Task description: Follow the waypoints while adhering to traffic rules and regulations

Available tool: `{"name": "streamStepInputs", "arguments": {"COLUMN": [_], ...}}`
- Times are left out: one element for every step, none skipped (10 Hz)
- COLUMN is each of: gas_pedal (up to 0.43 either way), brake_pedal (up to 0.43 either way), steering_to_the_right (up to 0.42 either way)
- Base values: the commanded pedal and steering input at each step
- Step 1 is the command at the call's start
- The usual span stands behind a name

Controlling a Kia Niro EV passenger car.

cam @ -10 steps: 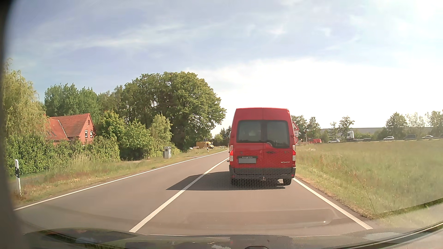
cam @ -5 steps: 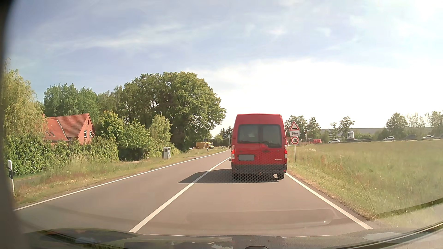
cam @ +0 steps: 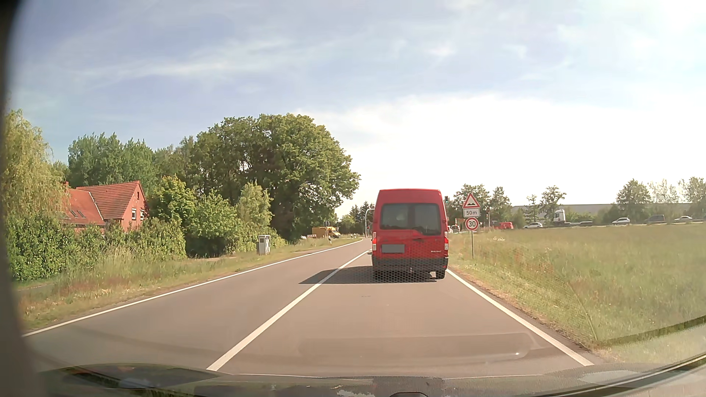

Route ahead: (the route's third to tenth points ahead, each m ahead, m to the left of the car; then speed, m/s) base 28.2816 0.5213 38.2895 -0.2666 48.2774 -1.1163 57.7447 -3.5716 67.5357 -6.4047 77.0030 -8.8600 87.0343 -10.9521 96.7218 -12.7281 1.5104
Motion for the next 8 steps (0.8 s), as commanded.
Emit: {"name": "streamStepInputs", "arguments": {"gas_pedal": [0.28,0.287,0.287,0.299,0.311,0.319,0.331,0.331], "brake_pedal": [0.0,0.0,0.0,0.0,0.0,0.0,0.0,0.0], "steering_to_the_right": [0.0,0.0,-0.001,0.0,-0.001,-0.001,0.0,0.0]}}
